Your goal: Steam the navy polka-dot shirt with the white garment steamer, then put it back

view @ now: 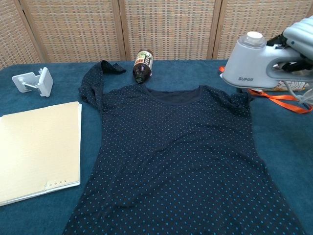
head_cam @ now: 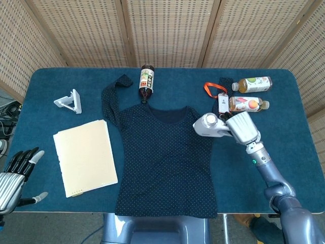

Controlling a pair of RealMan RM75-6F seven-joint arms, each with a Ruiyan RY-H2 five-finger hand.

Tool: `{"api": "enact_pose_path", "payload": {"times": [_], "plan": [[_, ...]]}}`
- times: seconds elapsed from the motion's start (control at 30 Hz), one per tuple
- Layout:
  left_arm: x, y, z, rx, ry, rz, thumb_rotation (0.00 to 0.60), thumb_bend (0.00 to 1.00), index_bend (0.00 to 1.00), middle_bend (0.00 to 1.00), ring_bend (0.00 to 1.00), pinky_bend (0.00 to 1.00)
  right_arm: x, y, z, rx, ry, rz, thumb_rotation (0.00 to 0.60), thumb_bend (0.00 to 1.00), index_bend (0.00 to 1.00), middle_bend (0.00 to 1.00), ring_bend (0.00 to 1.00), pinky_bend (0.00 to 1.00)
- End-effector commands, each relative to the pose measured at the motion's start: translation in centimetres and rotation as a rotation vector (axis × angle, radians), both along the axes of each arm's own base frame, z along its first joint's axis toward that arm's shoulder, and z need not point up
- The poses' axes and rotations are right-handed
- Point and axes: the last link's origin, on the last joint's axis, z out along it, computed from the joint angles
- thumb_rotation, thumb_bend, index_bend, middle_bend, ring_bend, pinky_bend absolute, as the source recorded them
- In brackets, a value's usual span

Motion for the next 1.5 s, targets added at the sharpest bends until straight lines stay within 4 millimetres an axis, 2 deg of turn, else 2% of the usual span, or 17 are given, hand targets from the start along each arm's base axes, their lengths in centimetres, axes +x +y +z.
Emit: {"api": "enact_pose_path", "payload": {"times": [0.03, 0.1, 0.17, 0.23, 0.33, 0.47, 0.57, 0.63, 0.7, 0.8, 0.93, 1.07, 1.3, 1.5], "plan": [[0.1, 0.0, -0.1, -0.003, 0.001, -0.002, 0.600, 0.00, 0.00, 0.00, 0.00, 0.00, -2.9, -1.4, 2.4, -0.065, 0.008, -0.169, 0.600, 0.80, 0.86, 0.72, 0.81, 1.00], [0.1, 0.0, -0.1, -0.005, 0.001, -0.002, 0.600, 0.00, 0.00, 0.00, 0.00, 0.00, -3.9, -1.6, 2.6, -0.069, 0.033, -0.224, 0.600, 0.79, 0.85, 0.71, 0.79, 1.00], [0.1, 0.0, -0.2, -0.007, 0.002, -0.004, 0.600, 0.00, 0.00, 0.00, 0.00, 0.00, -5.5, -1.7, 2.8, -0.078, 0.083, -0.309, 0.600, 0.73, 0.79, 0.65, 0.74, 0.97], [0.2, 0.0, -0.3, -0.009, 0.003, -0.006, 0.600, 0.00, 0.00, 0.00, 0.00, 0.00, -6.8, -1.8, 2.6, -0.083, 0.119, -0.397, 0.600, 0.58, 0.68, 0.58, 0.68, 0.90], [0.2, 0.0, -0.3, -0.012, 0.004, -0.006, 0.600, 0.00, 0.00, 0.00, 0.00, 0.00, -7.6, -2.0, 2.0, -0.082, 0.135, -0.466, 0.600, 0.37, 0.57, 0.51, 0.61, 0.78], [0.3, -0.1, -0.3, -0.012, 0.002, -0.009, 0.600, 0.00, 0.00, 0.00, 0.00, 0.00, -7.8, -2.1, 1.2, -0.072, 0.147, -0.514, 0.600, 0.26, 0.46, 0.43, 0.52, 0.63], [0.3, -0.1, -0.2, -0.012, -0.001, -0.006, 0.600, 0.00, 0.00, 0.00, 0.00, 0.00, -7.9, -2.2, 0.6, -0.060, 0.146, -0.543, 0.600, 0.16, 0.30, 0.28, 0.36, 0.47], [0.3, -0.1, -0.1, -0.010, -0.003, -0.006, 0.600, 0.00, 0.00, 0.00, 0.00, 0.00, -8.1, -2.3, 0.3, -0.047, 0.158, -0.561, 0.600, 0.06, 0.16, 0.12, 0.20, 0.36], [0.3, -0.2, 0.0, -0.008, -0.005, -0.007, 0.600, 0.00, 0.00, 0.00, 0.00, 0.00, -8.3, -2.3, 0.1, -0.030, 0.164, -0.579, 0.600, 0.01, 0.07, 0.03, 0.09, 0.28], [0.2, -0.2, 0.1, -0.007, -0.009, -0.008, 0.600, 0.00, 0.00, 0.00, 0.00, 0.00, -8.5, -2.2, 0.0, -0.010, 0.140, -0.608, 0.600, 0.00, 0.01, 0.00, 0.00, 0.19], [0.2, -0.3, 0.4, -0.006, -0.018, -0.015, 0.600, 0.00, 0.00, 0.00, 0.00, 0.00, -8.6, -1.5, 0.0, 0.017, 0.050, -0.621, 0.600, 0.00, 0.00, 0.00, 0.00, 0.14], [0.4, -0.5, 0.7, -0.001, -0.028, -0.024, 0.600, 0.00, 0.00, 0.00, 0.00, 0.00, -8.0, 0.4, 1.2, 0.031, -0.004, -0.557, 0.600, 0.00, 0.00, 0.00, 0.00, 0.11], [0.6, -1.2, 1.2, 0.002, -0.039, -0.054, 0.600, 0.00, 0.00, 0.00, 0.00, 0.00, -5.6, 6.0, 4.5, 0.103, -0.108, -0.483, 0.600, 0.00, 0.00, 0.00, 0.00, 0.09], [0.8, -2.4, 2.0, 0.032, -0.027, -0.083, 0.600, 0.00, 0.00, 0.00, 0.00, 0.00, -3.8, 10.5, 7.0, 0.089, -0.201, -0.439, 0.600, 0.00, 0.00, 0.00, 0.00, 0.05]]}}
